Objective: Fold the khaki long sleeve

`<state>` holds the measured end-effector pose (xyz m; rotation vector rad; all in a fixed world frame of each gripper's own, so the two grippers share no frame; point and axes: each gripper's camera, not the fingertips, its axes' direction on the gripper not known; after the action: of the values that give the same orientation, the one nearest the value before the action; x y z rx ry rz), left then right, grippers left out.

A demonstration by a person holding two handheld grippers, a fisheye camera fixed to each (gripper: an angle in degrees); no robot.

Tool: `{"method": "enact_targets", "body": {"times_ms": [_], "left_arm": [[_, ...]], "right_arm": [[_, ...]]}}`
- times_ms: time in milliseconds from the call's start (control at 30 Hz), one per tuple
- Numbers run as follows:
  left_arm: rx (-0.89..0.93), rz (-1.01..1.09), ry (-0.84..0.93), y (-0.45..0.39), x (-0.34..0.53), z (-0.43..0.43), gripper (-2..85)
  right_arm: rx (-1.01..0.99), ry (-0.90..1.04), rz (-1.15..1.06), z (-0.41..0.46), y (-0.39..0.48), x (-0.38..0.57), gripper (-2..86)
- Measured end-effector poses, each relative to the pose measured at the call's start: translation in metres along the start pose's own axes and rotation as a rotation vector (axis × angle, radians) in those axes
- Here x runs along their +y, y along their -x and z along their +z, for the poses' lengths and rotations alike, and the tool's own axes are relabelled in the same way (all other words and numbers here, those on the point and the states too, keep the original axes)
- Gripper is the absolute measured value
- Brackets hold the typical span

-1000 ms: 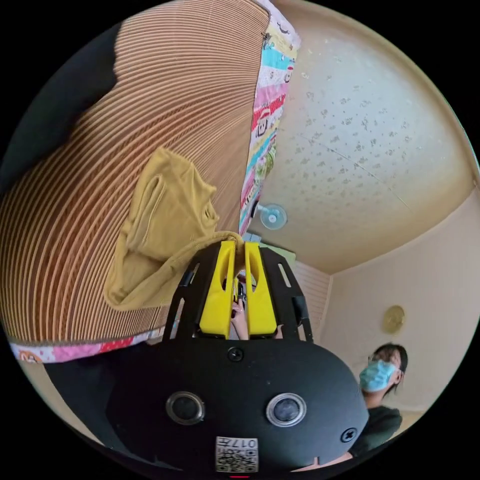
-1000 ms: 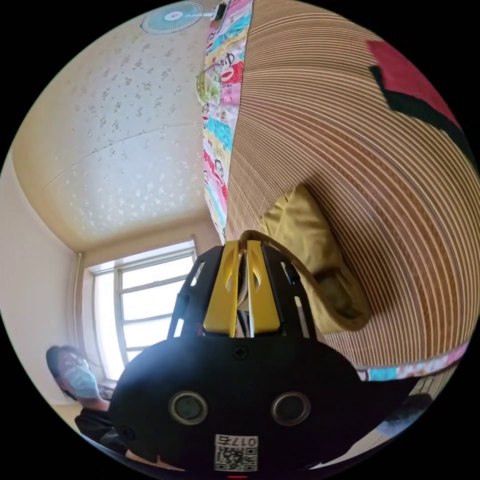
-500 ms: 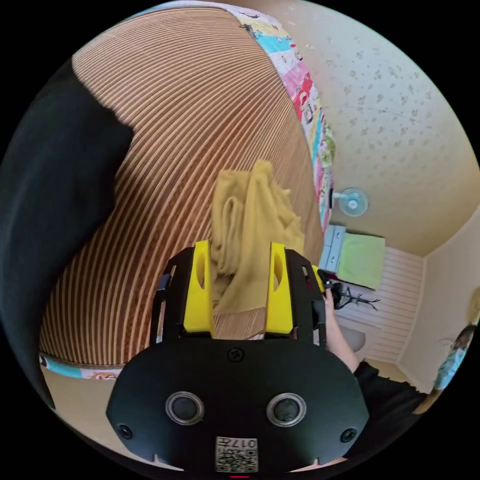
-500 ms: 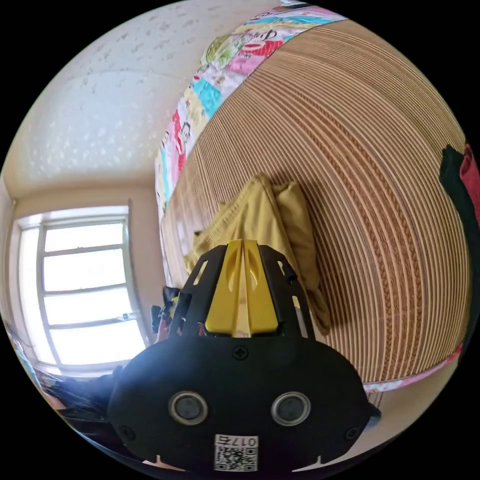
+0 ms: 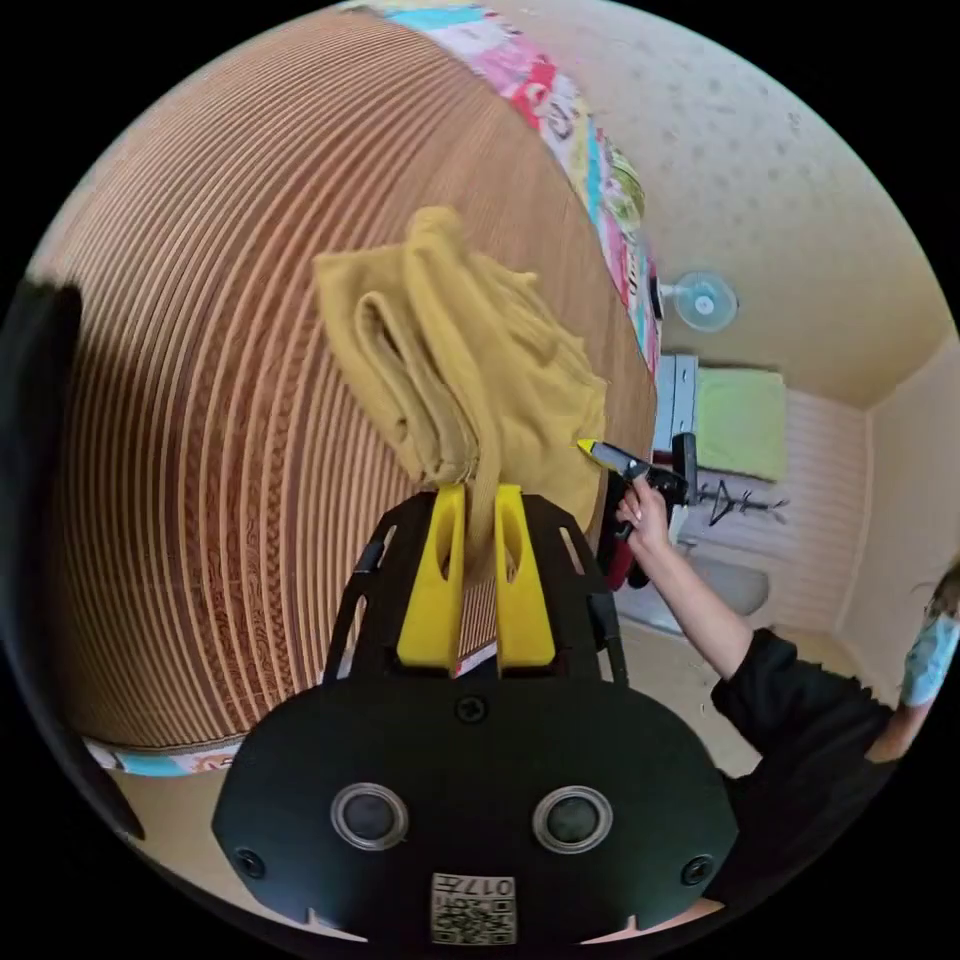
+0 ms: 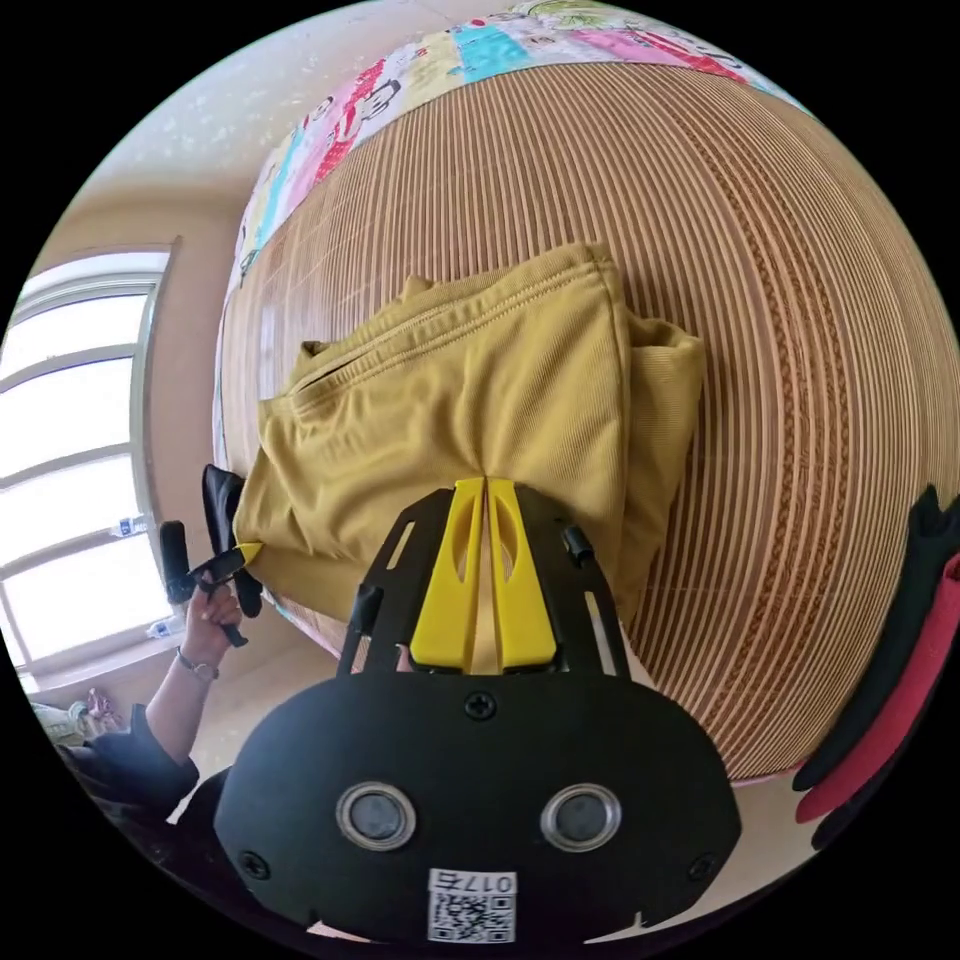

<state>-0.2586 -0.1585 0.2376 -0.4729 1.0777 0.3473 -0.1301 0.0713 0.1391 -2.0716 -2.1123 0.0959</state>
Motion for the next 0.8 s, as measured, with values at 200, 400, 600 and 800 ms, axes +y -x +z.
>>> {"method": "enact_targets", "body": {"times_ms": [200,400,600,800], "left_arm": [[-0.222,0.344,0.005,-0.159,-0.003,0.019,4.7],[-0.232,0.596,0.134,-0.273,0.006,0.153,5.0],[0.012,0.510,0.122,-0.283,0.026,0.221,6.8],[0.059,0.229,-0.038,-0.203,0.040,0.198,11.4]], "right_arm": [[-0.190,-0.037,-0.047,-0.060,-0.055,0.087,0.5],[-0.269,0.081,0.028,-0.086,-0.156,0.166,0.8],[-0.370,-0.013,0.117,-0.122,-0.247,0.174,2.6],[-0.532,-0.106,0.034,-0.150,-0.283,0.108,9.8]]}}
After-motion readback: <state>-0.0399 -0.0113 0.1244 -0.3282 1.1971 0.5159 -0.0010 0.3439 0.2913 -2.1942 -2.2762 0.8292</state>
